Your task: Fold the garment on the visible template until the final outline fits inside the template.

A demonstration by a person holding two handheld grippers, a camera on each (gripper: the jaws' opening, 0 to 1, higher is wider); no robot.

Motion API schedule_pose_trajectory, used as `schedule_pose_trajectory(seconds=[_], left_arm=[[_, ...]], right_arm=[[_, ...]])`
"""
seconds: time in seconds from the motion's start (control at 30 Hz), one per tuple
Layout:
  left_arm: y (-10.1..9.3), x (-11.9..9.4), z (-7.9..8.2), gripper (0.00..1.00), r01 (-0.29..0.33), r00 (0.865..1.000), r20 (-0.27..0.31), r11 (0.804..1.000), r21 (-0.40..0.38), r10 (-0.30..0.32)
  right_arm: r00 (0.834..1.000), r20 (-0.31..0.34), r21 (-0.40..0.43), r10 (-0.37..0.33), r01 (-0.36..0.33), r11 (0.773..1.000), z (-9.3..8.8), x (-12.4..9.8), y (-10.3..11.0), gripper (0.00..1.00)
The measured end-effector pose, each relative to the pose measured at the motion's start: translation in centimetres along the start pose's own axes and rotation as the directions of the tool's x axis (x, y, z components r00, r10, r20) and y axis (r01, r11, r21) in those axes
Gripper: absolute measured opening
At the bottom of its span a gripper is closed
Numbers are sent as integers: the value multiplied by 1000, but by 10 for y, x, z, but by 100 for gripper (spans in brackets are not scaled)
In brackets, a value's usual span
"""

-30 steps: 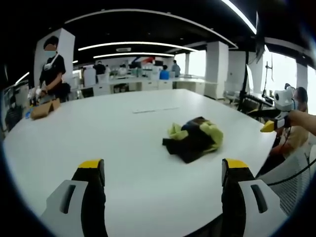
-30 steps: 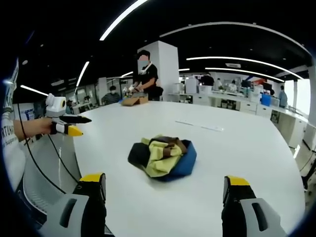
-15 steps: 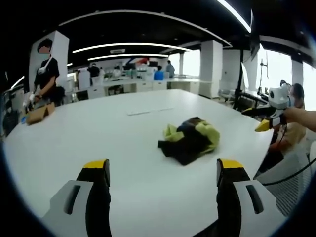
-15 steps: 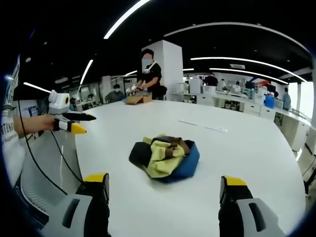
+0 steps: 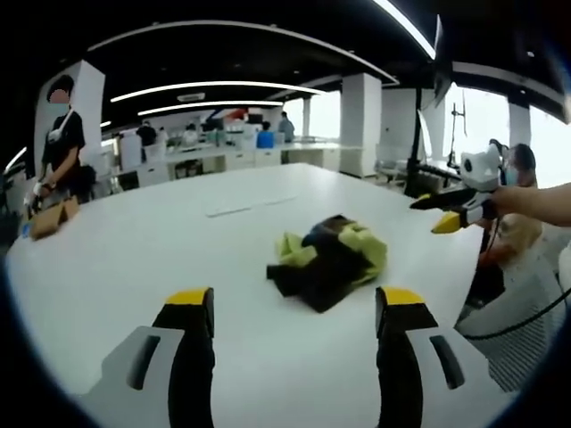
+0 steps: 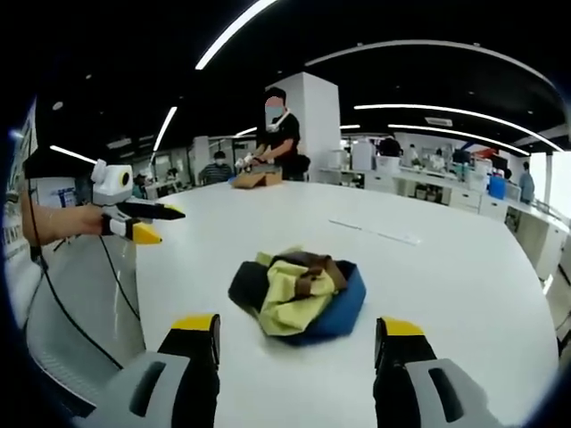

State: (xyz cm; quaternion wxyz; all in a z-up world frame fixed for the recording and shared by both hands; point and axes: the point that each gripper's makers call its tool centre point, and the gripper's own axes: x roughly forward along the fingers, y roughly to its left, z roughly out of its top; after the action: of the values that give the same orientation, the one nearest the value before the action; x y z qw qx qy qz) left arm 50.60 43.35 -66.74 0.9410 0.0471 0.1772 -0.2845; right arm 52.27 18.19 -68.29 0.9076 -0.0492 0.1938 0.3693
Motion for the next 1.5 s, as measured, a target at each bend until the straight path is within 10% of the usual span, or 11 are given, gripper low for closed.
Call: schedule_pose_trajectory(seconds=[1.5], left_arm=[[-39,127,18,38,253,966,-42,967,-19,-254]], right_arm=[[989,-37,80,141,-138,987,-9,89,-19,42]])
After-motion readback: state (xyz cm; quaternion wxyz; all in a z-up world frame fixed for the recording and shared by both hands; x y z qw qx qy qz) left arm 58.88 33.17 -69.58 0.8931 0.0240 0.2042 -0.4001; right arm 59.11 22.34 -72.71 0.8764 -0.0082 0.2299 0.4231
